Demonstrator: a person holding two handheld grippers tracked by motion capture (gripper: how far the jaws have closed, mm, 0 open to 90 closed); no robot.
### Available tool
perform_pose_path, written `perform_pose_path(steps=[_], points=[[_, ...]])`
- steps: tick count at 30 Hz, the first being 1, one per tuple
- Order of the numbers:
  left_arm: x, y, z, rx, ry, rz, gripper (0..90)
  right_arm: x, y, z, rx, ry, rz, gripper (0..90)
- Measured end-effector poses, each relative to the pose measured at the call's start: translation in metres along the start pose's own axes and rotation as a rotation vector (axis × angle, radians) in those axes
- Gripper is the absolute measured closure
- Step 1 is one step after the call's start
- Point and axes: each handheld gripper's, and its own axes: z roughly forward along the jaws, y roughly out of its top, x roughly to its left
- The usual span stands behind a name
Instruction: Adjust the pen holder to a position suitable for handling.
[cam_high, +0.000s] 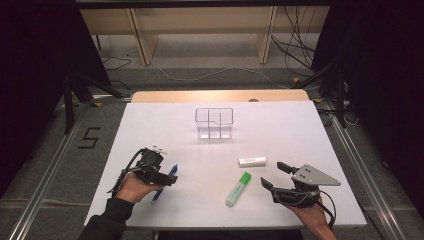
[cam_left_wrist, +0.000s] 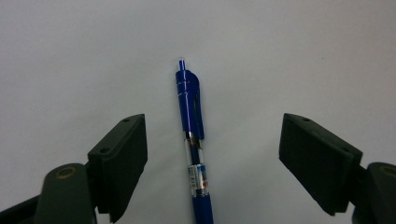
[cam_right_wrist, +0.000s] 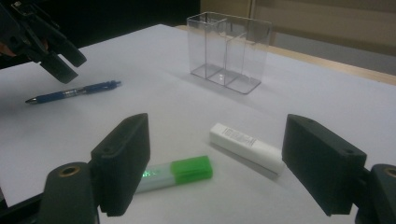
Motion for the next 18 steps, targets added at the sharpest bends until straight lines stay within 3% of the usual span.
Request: perform_pose_path(steps=[18], points=[[-0.0001, -0.0095, 0.0052, 0.076, 0.021, 0.008, 23.1, 0.0003, -0.0006, 0.001, 0.006, 0.009, -0.001, 24.1]])
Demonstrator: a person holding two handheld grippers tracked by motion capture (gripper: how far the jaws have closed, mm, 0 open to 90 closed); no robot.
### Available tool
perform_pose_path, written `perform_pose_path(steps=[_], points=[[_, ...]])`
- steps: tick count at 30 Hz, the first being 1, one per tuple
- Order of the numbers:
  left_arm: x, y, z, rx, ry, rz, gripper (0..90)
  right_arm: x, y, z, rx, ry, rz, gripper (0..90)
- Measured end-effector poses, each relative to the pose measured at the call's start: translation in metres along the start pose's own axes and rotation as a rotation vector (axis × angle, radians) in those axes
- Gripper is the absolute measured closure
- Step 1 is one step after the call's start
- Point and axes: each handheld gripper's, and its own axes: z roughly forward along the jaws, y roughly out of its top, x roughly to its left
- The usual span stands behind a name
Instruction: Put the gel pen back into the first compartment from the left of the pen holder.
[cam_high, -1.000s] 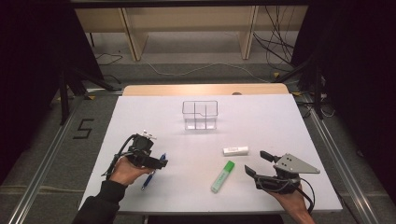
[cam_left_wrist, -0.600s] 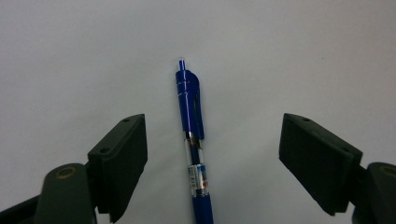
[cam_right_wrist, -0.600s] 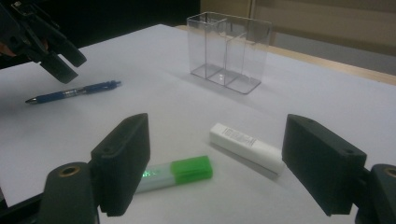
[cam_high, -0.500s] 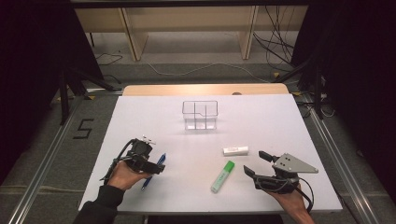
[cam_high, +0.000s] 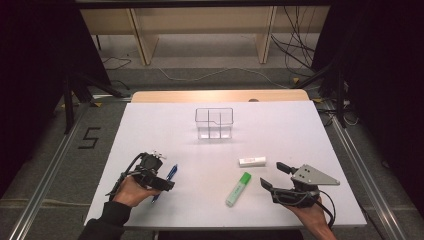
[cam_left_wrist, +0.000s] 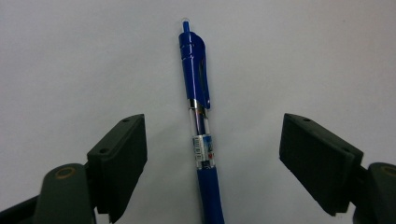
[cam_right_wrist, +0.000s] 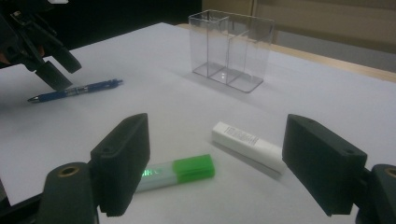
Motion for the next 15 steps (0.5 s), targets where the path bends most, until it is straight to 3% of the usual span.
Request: perform_pose_path(steps=[3, 15], points=[[-0.0001, 0.0004, -0.0001, 0.009, 0.01, 0.01, 25.5, -0.0005, -0.0002, 0.0, -0.003, 0.002, -0.002, 24.2], [-0.0021, -0.0025, 0.0023, 0.029, 0.007, 0.041, 49.1, 0.0005, 0.0, 0.0028, 0.004, 0.011, -0.001, 24.1]])
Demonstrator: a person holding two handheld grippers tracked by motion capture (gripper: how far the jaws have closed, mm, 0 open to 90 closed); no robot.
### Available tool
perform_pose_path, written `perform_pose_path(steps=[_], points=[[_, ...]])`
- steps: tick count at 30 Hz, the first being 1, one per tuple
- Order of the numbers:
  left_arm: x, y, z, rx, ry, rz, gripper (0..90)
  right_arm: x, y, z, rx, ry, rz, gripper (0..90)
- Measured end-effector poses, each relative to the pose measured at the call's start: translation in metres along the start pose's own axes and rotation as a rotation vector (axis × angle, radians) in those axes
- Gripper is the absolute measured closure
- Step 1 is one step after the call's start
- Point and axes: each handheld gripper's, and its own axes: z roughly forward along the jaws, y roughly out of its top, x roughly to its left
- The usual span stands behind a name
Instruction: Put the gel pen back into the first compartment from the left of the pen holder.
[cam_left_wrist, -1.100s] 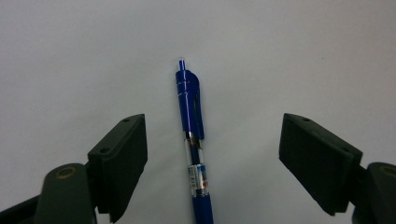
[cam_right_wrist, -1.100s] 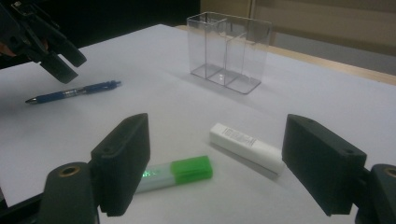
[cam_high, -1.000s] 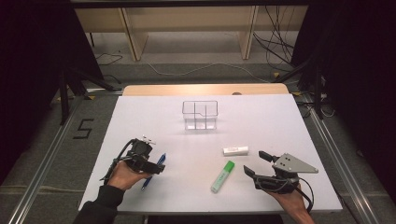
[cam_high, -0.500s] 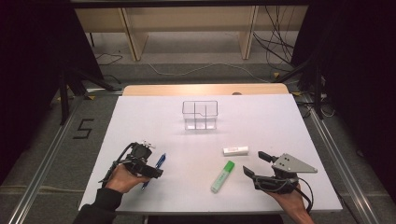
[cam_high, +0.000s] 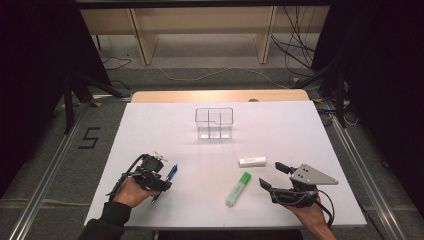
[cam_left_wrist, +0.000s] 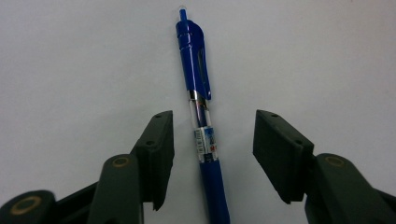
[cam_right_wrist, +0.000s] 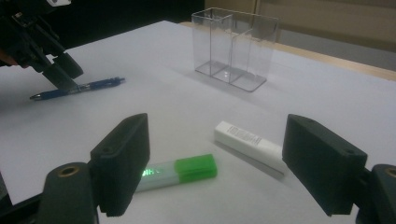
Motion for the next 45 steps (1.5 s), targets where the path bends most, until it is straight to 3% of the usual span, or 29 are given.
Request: perform_pose_path(steps=[15, 34, 41, 45], points=[[0.002, 0.0, 0.01, 0.067, 0.014, 0.0, 64.1, 0.002, 0.001, 0.002, 0.007, 0.004, -0.014, 24.1], [-0.002, 0.004, 0.013, 0.098, 0.035, 0.016, 78.1, 0.005, 0.001, 0.004, 0.021, 0.004, -0.015, 24.2], [0.0, 0.008, 0.01, 0.095, -0.003, 0.028, 79.0, 0.004, 0.001, 0.004, 0.015, 0.007, -0.017, 24.3], [-0.004, 0.015, 0.004, 0.082, -0.068, 0.048, 79.1, 0.007, 0.004, 0.004, 0.009, 0.003, -0.04, 24.2]])
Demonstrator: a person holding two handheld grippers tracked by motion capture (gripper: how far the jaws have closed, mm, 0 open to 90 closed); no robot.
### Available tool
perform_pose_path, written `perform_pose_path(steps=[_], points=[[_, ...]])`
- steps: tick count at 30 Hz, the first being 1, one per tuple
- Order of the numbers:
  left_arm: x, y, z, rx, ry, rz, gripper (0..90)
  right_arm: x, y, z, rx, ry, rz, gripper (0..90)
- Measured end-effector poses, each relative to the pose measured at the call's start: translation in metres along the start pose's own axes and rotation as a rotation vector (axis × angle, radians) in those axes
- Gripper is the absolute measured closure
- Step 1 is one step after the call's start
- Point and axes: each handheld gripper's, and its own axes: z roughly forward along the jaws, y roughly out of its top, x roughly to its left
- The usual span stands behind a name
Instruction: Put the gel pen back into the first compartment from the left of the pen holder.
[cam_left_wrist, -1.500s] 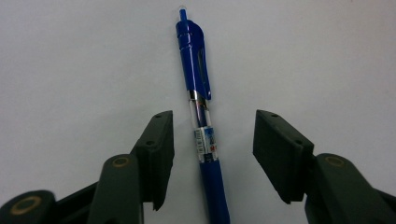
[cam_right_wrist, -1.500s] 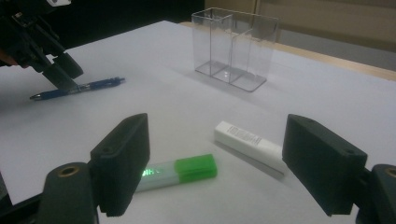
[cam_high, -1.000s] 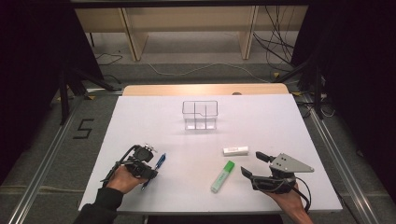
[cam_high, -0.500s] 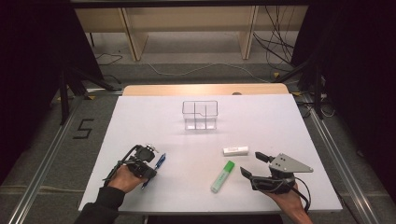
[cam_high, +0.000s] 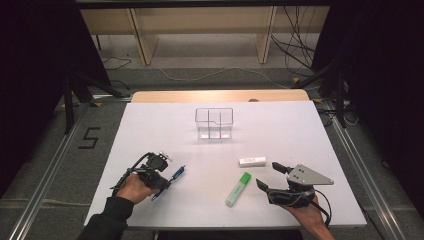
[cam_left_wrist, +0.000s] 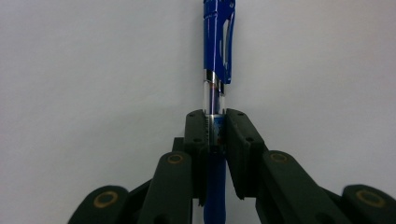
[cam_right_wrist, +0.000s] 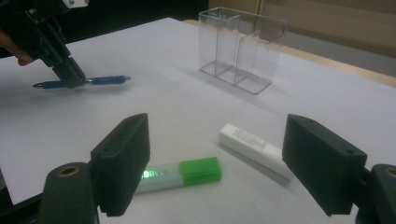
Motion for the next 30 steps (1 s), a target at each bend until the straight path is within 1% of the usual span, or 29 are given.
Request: perform_pose_path(steps=[2, 3, 4, 8, 10, 11, 13, 14, 15, 16, 18, 19, 20, 22, 24, 25, 26, 27, 28, 30], points=[[-0.005, 0.006, -0.004, 0.005, -0.015, 0.044, 79.1, 0.002, 0.002, 0.0, -0.004, 0.001, -0.015, 24.1], [-0.009, 0.01, -0.006, 0.002, -0.03, 0.058, 79.1, 0.004, 0.005, 0.0, -0.009, 0.006, -0.035, 24.0], [-0.014, 0.015, -0.007, 0.002, -0.038, 0.08, 79.1, 0.004, 0.005, 0.0, -0.009, 0.006, -0.035, 24.0], [-0.034, 0.034, -0.012, 0.011, -0.088, 0.158, 79.1, 0.009, 0.01, 0.001, -0.021, 0.005, -0.083, 24.0], [-0.041, 0.042, -0.013, 0.02, -0.114, 0.202, 79.1, 0.012, 0.011, 0.002, -0.021, 0.011, -0.106, 24.0], [-0.045, 0.046, -0.013, 0.022, -0.122, 0.21, 79.1, 0.012, 0.012, 0.003, -0.02, 0.017, -0.111, 24.0], [-0.05, 0.055, -0.013, 0.024, -0.129, 0.242, 79.1, 0.014, 0.012, 0.005, -0.016, 0.021, -0.124, 23.9], [-0.053, 0.059, -0.013, 0.025, -0.138, 0.248, 79.0, 0.016, 0.013, 0.006, -0.011, 0.024, -0.132, 24.0], [-0.056, 0.063, -0.013, 0.024, -0.138, 0.259, 79.1, 0.017, 0.013, 0.007, -0.011, 0.026, -0.147, 24.0], [-0.058, 0.068, -0.013, 0.03, -0.141, 0.278, 79.1, 0.018, 0.014, 0.008, -0.006, 0.027, -0.159, 24.0], [-0.063, 0.076, -0.014, 0.03, -0.144, 0.295, 79.1, 0.021, 0.014, 0.01, -0.004, 0.021, -0.19, 24.0], [-0.065, 0.08, -0.014, 0.025, -0.15, 0.296, 79.1, 0.023, 0.014, 0.011, 0.001, 0.021, -0.202, 24.1], [-0.068, 0.084, -0.014, 0.028, -0.159, 0.305, 79.1, 0.024, 0.014, 0.013, 0.007, 0.026, -0.214, 24.1], [-0.073, 0.09, -0.015, 0.024, -0.159, 0.321, 79.1, 0.027, 0.014, 0.015, 0.016, 0.024, -0.243, 24.2], [-0.077, 0.095, -0.017, 0.026, -0.165, 0.346, 79.1, 0.029, 0.014, 0.018, 0.022, 0.02, -0.258, 24.2], [-0.08, 0.098, -0.018, 0.024, -0.174, 0.349, 79.1, 0.03, 0.015, 0.019, 0.022, 0.027, -0.265, 24.3], [-0.082, 0.1, -0.019, 0.033, -0.17, 0.369, 79.1, 0.031, 0.015, 0.02, 0.021, 0.039, -0.284, 24.4], [-0.084, 0.103, -0.019, 0.036, -0.162, 0.378, 79.1, 0.033, 0.016, 0.021, 0.02, 0.037, -0.3, 24.5], [-0.087, 0.105, -0.019, 0.039, -0.164, 0.386, 79.1, 0.035, 0.017, 0.022, 0.025, 0.033, -0.319, 24.8], [-0.091, 0.108, -0.019, 0.035, -0.173, 0.395, 79.1, 0.038, 0.018, 0.025, 0.028, 0.034, -0.341, 25.1]])
